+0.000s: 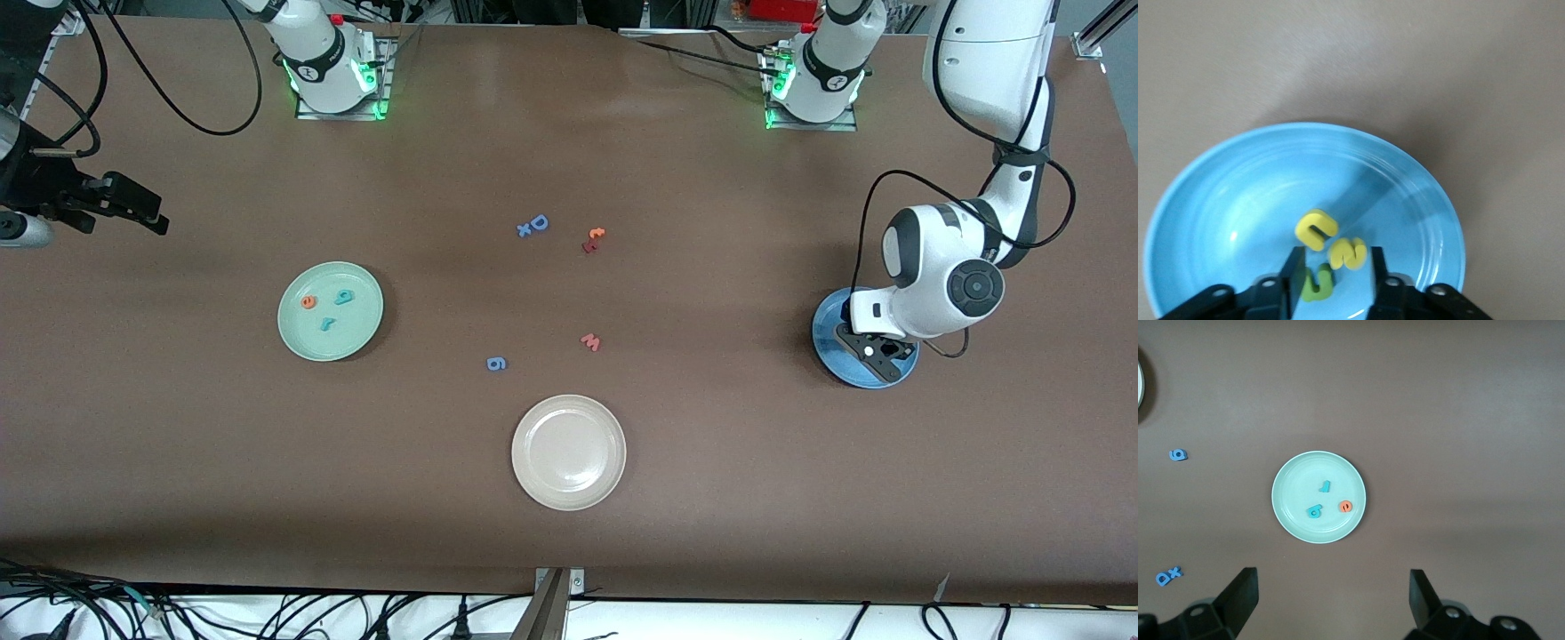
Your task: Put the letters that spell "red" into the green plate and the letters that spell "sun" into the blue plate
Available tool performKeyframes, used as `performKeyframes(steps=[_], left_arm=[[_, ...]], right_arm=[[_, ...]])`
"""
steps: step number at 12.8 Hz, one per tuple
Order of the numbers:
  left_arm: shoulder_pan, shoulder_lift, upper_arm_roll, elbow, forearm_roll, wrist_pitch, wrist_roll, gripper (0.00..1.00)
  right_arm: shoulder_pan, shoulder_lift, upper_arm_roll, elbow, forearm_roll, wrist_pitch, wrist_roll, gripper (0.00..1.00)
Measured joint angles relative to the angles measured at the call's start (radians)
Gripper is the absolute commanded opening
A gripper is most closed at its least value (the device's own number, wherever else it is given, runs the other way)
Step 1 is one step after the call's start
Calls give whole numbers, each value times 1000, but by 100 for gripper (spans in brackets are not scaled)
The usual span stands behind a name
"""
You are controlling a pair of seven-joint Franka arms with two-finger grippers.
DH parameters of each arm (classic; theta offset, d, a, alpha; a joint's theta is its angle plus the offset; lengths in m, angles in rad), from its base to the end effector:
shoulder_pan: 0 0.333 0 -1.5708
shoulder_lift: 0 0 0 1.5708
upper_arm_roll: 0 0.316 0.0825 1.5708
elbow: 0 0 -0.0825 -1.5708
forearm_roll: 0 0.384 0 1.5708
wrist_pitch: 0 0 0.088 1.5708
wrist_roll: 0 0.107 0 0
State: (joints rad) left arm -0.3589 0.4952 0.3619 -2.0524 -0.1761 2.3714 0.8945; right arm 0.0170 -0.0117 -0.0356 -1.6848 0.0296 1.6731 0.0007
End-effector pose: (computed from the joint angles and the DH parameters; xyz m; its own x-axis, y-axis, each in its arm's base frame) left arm 0.5785 -0.0003 0.1966 0.6987 -0.7030 -0.1329 -0.7021 -0.7094 0.0616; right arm 0.5572 -0.0076 0.5858 0.9998 -0.0223 -0.0001 -0.0223 -0.9993 -0.0299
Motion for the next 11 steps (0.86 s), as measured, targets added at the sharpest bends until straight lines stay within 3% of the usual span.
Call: performKeyframes(steps=[3, 11], left_arm=[[-7, -12, -3, 33, -2, -14, -24, 100], [-3, -182, 26, 462, 6, -433, -273, 100]], right_arm=[[0, 0, 0, 0, 0, -1, -1, 100], [0, 2, 0, 0, 0, -3, -7, 100]])
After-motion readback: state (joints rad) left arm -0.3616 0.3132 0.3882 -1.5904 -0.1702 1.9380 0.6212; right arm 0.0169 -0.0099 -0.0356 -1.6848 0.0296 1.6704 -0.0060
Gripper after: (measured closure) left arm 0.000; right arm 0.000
